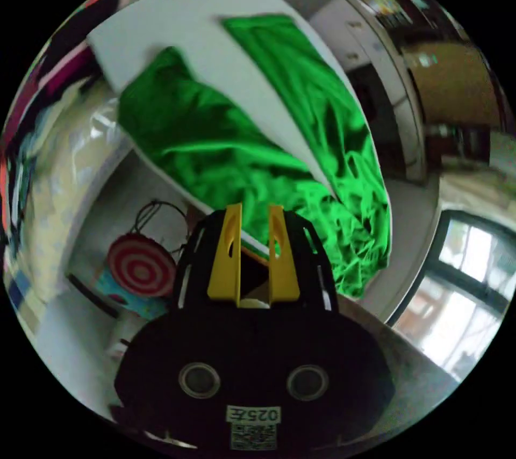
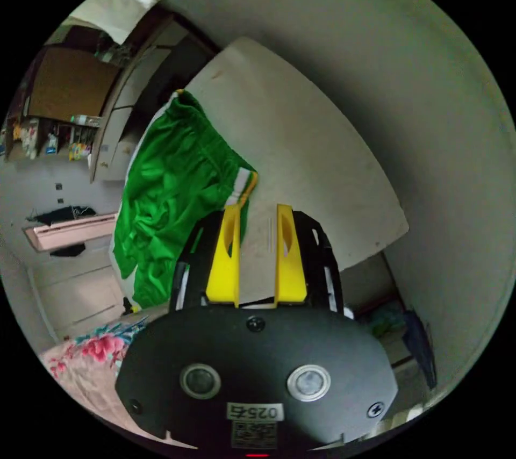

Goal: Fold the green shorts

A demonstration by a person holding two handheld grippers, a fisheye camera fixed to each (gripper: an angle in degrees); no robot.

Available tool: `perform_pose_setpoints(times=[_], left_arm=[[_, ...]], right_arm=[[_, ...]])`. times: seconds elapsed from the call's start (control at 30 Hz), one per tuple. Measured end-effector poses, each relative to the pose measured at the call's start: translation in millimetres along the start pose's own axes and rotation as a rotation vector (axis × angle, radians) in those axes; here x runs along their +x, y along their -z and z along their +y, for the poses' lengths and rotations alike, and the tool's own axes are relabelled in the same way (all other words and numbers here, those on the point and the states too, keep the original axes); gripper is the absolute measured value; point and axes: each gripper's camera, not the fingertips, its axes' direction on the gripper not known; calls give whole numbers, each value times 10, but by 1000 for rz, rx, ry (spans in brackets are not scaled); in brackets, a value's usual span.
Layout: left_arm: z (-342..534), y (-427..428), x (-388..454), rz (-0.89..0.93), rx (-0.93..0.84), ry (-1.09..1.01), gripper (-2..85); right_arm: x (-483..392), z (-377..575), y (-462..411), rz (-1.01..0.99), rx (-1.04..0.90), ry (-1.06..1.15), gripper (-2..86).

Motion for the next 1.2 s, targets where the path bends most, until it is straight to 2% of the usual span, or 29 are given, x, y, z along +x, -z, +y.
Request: perform_pose_setpoints(times=[0.13,0.3,0.47,0.57,0.7,0.87,0.93,1.1,1.2], left_arm=[[116,271,-732,67,106,225,39],[183,313,-1439,341,198,412,49],[407,423,-1975,496,322,584,55],[388,457,-2177,501,353,580,61],[237,341,-2236,626,328,581,55],[284,524,-2160,541,314,583,4],[377,716,-2136,523,327,589,-7],[332,1495,-1766,672,336,499,-13],[190,2078,-1341,592,370,404,-12]], right_arm=[[114,25,-60,-59,18,-51,97],[283,-34,-66,-192,18,-108,90],[481,75,44,-345,51,-174,97],[516,81,26,-362,38,-158,109],[510,-63,-80,-263,-1,-144,94],[556,-96,-103,-245,-19,-152,23],[601,-21,31,-297,4,-173,12],[622,272,674,-613,-7,-168,-1],[469,405,1141,-672,50,-77,-2]])
